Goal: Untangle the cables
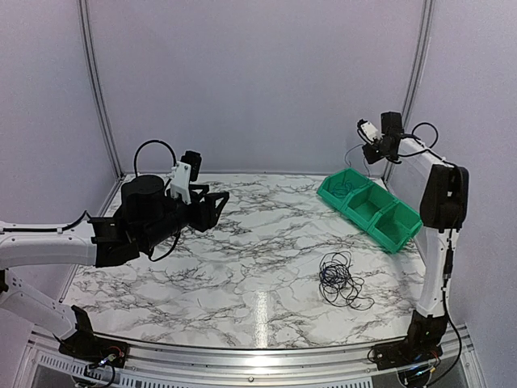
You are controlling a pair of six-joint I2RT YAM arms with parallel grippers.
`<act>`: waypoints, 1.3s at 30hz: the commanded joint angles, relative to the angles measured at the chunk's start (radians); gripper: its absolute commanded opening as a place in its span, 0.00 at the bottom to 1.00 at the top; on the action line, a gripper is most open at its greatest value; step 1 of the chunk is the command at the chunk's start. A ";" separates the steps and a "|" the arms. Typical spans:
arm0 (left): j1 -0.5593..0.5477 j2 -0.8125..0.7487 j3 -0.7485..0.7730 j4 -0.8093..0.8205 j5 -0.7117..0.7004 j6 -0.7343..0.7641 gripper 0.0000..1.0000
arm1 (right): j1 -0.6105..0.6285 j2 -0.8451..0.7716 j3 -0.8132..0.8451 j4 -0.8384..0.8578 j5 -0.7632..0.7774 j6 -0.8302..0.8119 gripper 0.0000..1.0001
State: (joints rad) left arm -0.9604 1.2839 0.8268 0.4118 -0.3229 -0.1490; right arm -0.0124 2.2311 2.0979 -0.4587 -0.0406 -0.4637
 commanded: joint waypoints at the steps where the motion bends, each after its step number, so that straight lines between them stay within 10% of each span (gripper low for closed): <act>1: 0.003 -0.003 0.003 -0.019 0.001 0.011 0.63 | 0.054 0.040 0.005 0.008 0.154 -0.106 0.00; 23: 0.003 -0.006 0.008 -0.027 0.010 0.024 0.64 | 0.075 0.149 0.006 -0.012 0.251 -0.156 0.00; 31: 0.003 -0.001 0.010 -0.030 0.012 0.022 0.64 | 0.069 0.101 -0.004 -0.064 0.251 -0.157 0.31; 39: 0.003 -0.011 0.012 -0.031 0.011 0.026 0.64 | 0.053 -0.077 -0.151 -0.087 0.172 -0.112 0.35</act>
State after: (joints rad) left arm -0.9604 1.2842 0.8268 0.3912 -0.3153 -0.1371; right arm 0.0540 2.3035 2.0098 -0.5369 0.1833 -0.6163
